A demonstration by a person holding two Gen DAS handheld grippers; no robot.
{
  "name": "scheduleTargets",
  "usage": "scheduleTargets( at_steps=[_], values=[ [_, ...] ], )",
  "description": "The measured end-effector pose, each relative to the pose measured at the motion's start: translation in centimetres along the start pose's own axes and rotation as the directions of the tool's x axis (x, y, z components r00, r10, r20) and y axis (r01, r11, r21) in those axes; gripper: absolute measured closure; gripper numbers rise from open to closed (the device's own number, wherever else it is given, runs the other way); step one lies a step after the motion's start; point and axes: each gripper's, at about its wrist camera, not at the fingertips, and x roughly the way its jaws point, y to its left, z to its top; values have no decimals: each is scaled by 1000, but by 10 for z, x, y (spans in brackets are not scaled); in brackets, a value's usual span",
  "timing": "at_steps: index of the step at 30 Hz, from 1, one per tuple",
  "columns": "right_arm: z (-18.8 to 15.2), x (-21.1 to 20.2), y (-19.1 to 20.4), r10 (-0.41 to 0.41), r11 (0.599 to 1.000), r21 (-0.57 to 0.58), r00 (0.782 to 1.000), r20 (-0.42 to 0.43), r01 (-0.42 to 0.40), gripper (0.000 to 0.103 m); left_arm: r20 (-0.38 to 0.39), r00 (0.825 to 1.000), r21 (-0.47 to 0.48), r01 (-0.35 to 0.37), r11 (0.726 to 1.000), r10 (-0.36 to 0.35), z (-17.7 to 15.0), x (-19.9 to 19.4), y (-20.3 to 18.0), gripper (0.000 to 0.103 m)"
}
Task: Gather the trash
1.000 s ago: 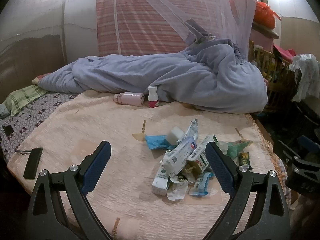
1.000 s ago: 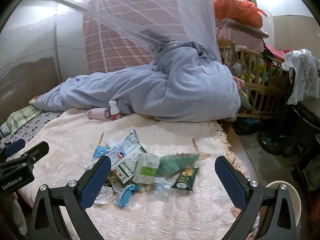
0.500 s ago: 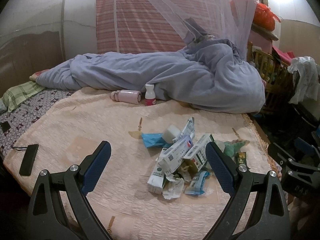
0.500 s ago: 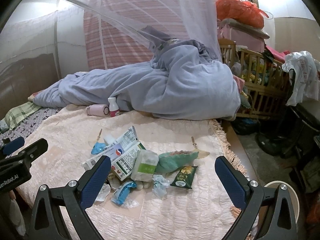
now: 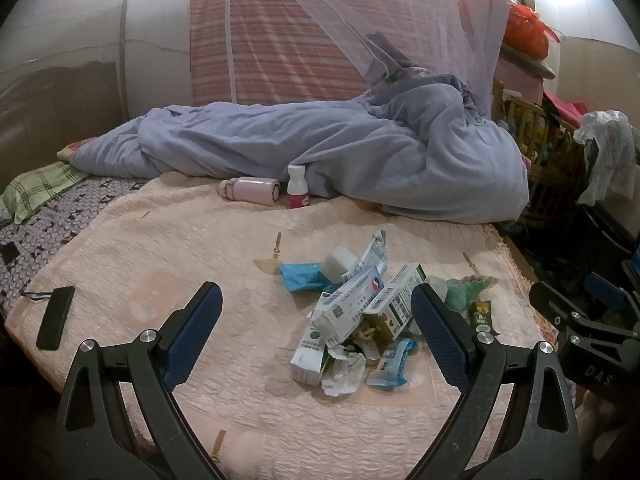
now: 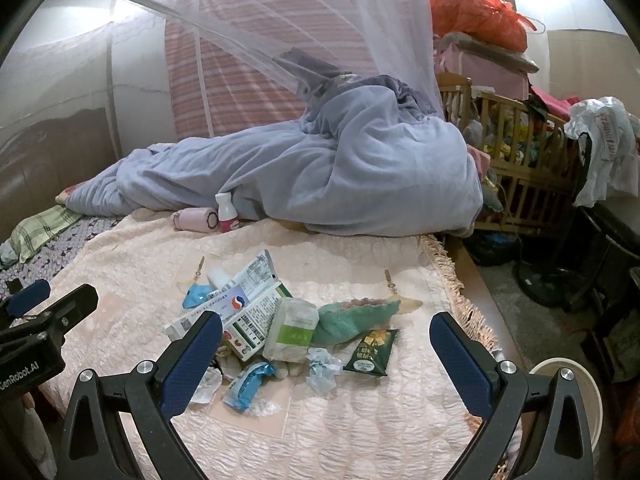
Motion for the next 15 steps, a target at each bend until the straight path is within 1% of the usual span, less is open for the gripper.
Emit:
scheduleTargets(
  at_steps=[9,15],
  values=[
    [-2,3,1,-2,1000,0,1000,-6,2,0,-11,1000,-10,9,1000,-10,-5,3,-2,8],
    [-4,6,1,-4,1000,-1,1000,-12,4,0,-26,1000,-19,12,1000,-13,-6,9,3,8]
  ],
)
